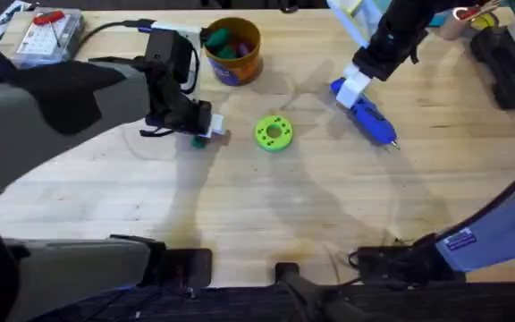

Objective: Pick up the gripper from the table and insert it into the empty holder that is missing its gripper. Then pick up a screw, insert it into the mounting hole, and use the screwdriver to tighten it. Finally, clean up the table by picking up the vegetable and placing it into the bucket.

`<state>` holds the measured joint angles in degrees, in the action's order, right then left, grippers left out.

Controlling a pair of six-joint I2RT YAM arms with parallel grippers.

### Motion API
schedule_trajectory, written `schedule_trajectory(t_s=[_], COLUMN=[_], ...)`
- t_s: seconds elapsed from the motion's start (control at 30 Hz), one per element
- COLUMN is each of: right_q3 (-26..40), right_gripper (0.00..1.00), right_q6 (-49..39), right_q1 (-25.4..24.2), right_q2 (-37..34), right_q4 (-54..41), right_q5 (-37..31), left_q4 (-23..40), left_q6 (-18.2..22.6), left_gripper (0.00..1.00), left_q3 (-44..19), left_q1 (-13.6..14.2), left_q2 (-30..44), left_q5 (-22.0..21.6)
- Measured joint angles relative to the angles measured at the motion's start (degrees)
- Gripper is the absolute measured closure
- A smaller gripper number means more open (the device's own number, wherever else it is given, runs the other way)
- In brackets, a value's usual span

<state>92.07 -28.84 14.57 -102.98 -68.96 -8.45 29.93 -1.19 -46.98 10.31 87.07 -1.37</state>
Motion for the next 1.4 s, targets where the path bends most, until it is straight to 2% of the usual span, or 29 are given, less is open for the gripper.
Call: schedule_trajectory(t_s=[0.03,0.1,0.17,0.2,0.63,0.87,1.0,1.17,1.4], right_q3=[0.0,0.0,0.0,0.0,0.0,0.0,0.0,0.0,0.0], right_gripper=[0.007,0.007,0.007,0.007,0.007,0.007,0.007,0.007,0.007], right_q6=[0.9,3.78,5.96,6.86,9.81,9.88,10.03,10.06,10.06], right_q1=[0.0,0.04,0.04,0.04,0.04,0.04,0.04,0.04,0.04], right_q2=[0.0,0.0,0.0,0.0,0.0,0.0,0.0,0.0,0.0], right_q4=[0.35,1.17,1.01,0.62,-0.29,-0.27,-0.27,-0.23,-0.23], right_q5=[0.0,0.22,0.37,0.39,0.39,0.42,0.42,0.4,0.39], left_q4=[0.08,0.72,0.83,0.89,2.41,4.88,0.84,-6.89,-7.13], left_q6=[-0.06,-0.24,-0.26,-0.16,-0.13,0.24,2.09,3.04,3.06], left_gripper=[0.387,0.608,0.917,0.974,0.984,0.984,0.984,0.984,0.984], left_q3=[-0.04,-0.4,-0.81,-0.91,-2.0,-10.14,-14.63,-15.32,-15.32], left_q1=[0.0,-0.04,-0.07,-0.04,-0.07,-0.04,-0.04,-0.06,-0.07], left_q2=[0.0,-0.09,-0.45,-0.9,-3.09,-10.07,-14.81,-15.44,-15.37], left_q5=[-0.14,-0.45,-0.68,-0.84,-1.24,-1.22,0.29,2.43,2.49])
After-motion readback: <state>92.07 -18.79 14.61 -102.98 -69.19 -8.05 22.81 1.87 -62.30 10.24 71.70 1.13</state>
